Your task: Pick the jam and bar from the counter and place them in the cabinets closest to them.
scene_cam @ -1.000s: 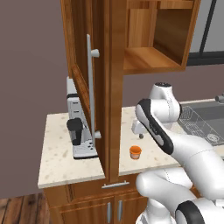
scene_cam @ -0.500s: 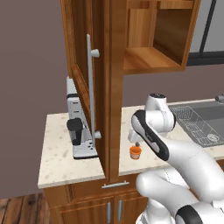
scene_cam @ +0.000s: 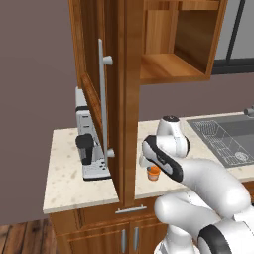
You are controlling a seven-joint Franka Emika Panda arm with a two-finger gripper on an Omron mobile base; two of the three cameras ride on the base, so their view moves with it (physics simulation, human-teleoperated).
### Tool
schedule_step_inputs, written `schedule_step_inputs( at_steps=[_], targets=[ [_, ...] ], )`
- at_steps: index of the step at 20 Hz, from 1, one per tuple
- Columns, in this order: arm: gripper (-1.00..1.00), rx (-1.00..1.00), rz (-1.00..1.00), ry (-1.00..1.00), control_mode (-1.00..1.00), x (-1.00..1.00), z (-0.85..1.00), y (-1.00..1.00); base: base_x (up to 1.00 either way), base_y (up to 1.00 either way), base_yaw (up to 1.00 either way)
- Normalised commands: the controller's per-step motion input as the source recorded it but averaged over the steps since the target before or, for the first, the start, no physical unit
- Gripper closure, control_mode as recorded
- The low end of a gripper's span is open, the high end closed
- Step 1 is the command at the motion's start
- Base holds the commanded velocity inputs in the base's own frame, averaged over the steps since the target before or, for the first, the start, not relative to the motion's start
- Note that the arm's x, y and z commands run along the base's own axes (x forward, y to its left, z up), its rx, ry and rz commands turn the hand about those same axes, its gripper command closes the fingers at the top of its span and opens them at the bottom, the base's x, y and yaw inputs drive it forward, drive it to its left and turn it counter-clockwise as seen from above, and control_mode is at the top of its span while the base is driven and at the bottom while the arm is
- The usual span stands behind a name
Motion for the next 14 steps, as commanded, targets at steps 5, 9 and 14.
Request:
schedule_step_inputs(
  at_steps=[5,9,14],
  targets=[
    [-1.00,0.00,0.00,-0.01,-1.00,0.32,-0.25,0.08,0.00,0.00,0.00],
    [-1.00,0.00,0.00,0.00,-1.00,0.24,-0.27,0.07,0.00,0.00,0.00],
    [-1.00,0.00,0.00,0.00,-1.00,0.10,-0.29,0.00,0.00,0.00,0.00]
  ],
)
